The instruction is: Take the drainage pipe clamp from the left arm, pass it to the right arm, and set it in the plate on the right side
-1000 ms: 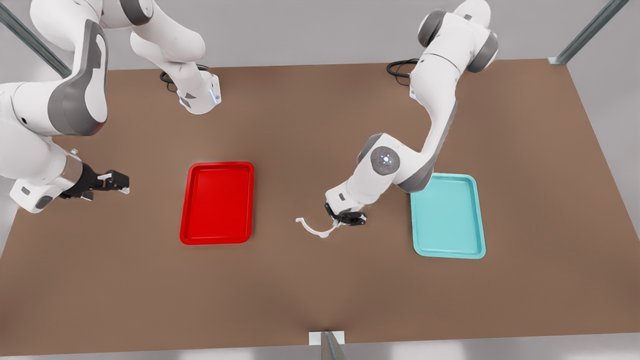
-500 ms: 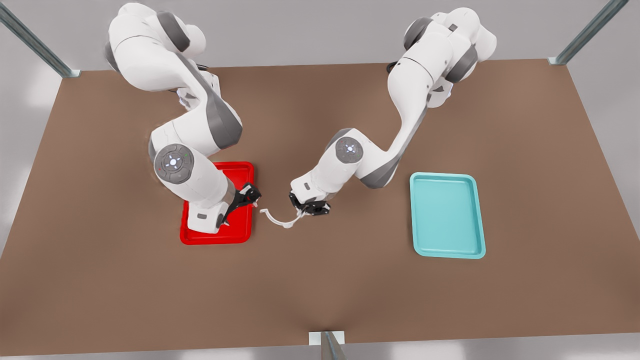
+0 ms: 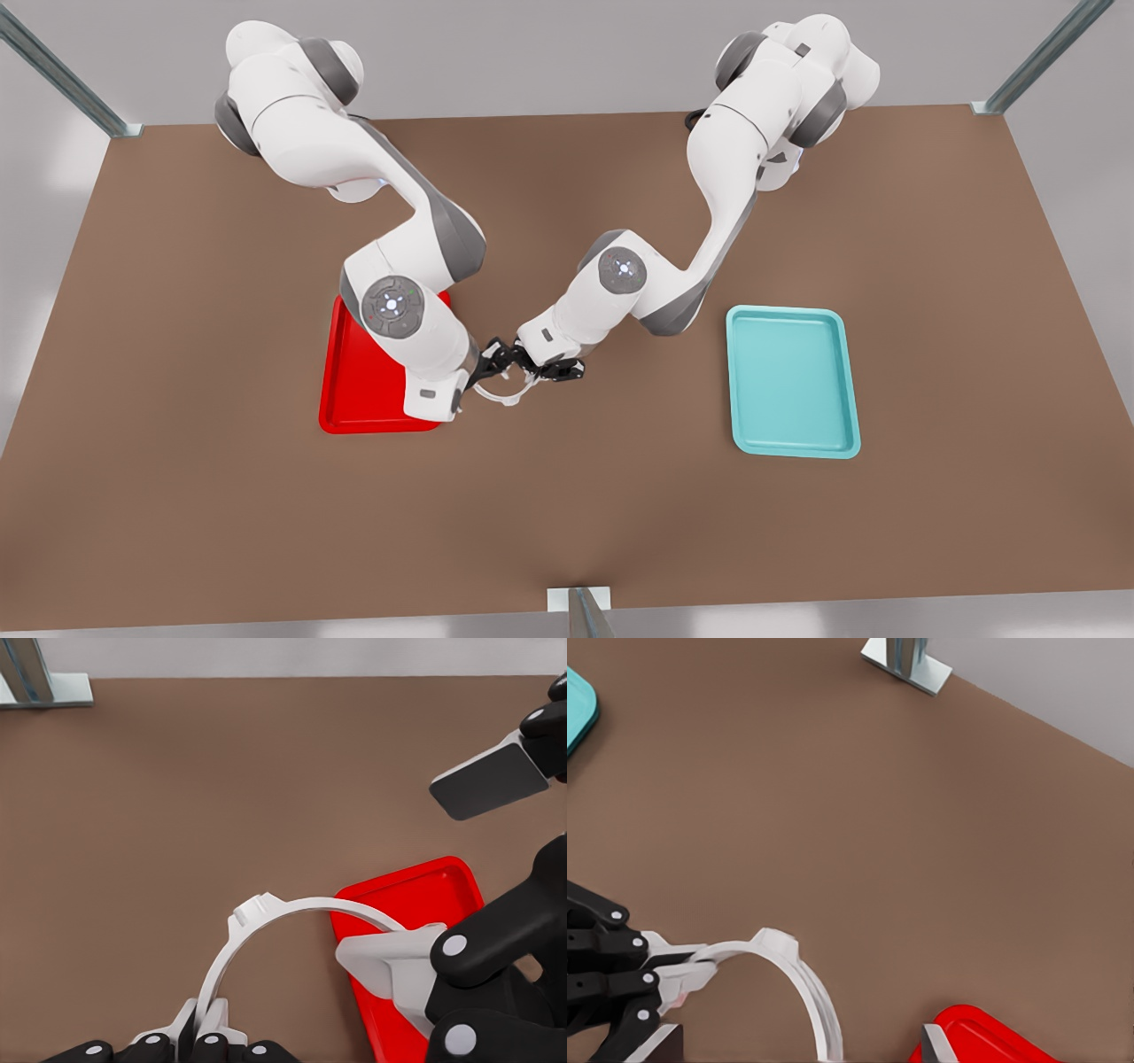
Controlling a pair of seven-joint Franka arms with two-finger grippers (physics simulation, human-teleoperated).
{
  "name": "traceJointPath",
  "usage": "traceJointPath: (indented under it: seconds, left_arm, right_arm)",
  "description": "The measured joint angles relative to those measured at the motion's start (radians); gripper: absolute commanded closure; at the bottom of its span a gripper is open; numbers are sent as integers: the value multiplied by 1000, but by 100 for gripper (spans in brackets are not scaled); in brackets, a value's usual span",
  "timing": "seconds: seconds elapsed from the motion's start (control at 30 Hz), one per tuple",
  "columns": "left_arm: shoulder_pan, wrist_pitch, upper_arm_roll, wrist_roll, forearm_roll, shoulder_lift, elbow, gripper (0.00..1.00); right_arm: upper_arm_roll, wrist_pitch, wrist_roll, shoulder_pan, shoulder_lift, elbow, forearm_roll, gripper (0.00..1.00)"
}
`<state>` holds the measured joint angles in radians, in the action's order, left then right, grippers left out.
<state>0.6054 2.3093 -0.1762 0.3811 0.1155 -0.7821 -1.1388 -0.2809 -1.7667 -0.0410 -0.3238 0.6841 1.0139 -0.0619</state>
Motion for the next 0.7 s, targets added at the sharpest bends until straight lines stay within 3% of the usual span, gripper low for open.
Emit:
traceJointPath:
  seconds: [0.7]
  left_arm:
    - [2,2,0,18,1,-8,1,79]
  right_arm:
    - [5,-5,-248,25,12,103,-2,0]
